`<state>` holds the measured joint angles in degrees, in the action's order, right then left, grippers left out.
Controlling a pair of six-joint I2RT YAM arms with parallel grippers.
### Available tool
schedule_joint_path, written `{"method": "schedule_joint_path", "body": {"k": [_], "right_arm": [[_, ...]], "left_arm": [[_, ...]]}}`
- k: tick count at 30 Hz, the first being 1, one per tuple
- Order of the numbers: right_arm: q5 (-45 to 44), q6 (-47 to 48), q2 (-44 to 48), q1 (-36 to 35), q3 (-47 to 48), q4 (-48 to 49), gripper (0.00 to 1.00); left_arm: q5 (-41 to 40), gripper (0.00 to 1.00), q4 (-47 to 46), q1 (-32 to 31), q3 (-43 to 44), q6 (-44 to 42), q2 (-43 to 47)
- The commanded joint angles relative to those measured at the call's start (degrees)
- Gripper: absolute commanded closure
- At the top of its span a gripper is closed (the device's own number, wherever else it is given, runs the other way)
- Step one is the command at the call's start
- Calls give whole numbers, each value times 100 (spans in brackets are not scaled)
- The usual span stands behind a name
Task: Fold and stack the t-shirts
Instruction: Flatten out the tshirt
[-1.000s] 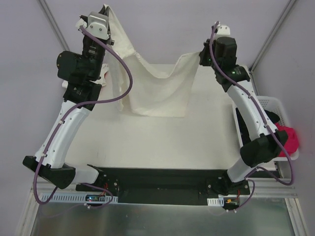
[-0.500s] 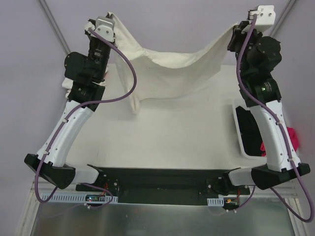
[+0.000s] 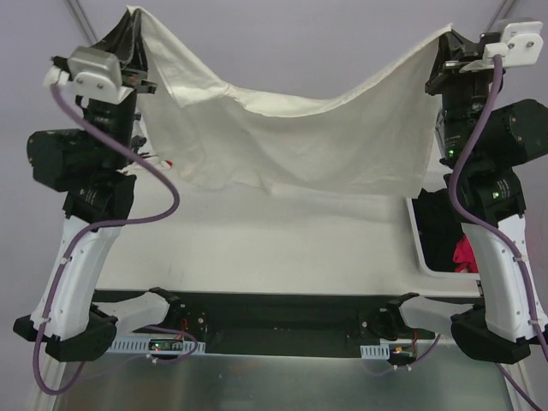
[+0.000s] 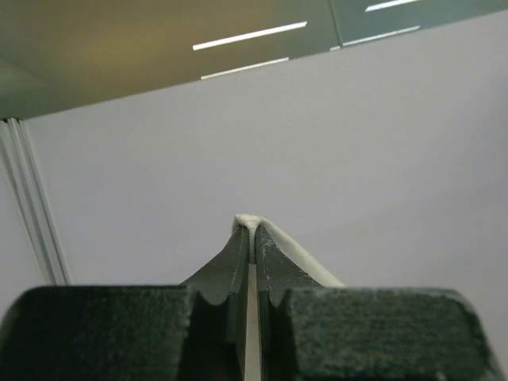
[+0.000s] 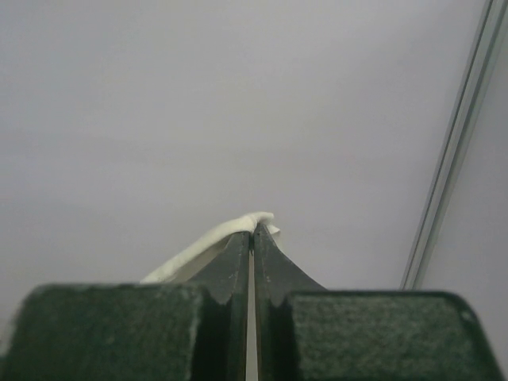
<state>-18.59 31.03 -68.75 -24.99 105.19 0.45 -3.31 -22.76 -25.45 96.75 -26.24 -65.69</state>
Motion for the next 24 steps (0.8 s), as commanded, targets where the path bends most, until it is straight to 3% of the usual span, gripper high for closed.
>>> {"method": "schedule_joint_path", "body": {"k": [1, 15, 24], "right_arm": [[-13, 263, 362, -190, 195, 430, 99], [-162, 474, 618, -331, -77, 641, 99], [-514, 896, -410, -208, 54, 957, 99]], "left_arm": [[322, 100, -150, 5, 353, 215, 574], [210, 100, -17, 5, 485, 84, 742], [-354, 100, -580, 31, 379, -619, -547]]}}
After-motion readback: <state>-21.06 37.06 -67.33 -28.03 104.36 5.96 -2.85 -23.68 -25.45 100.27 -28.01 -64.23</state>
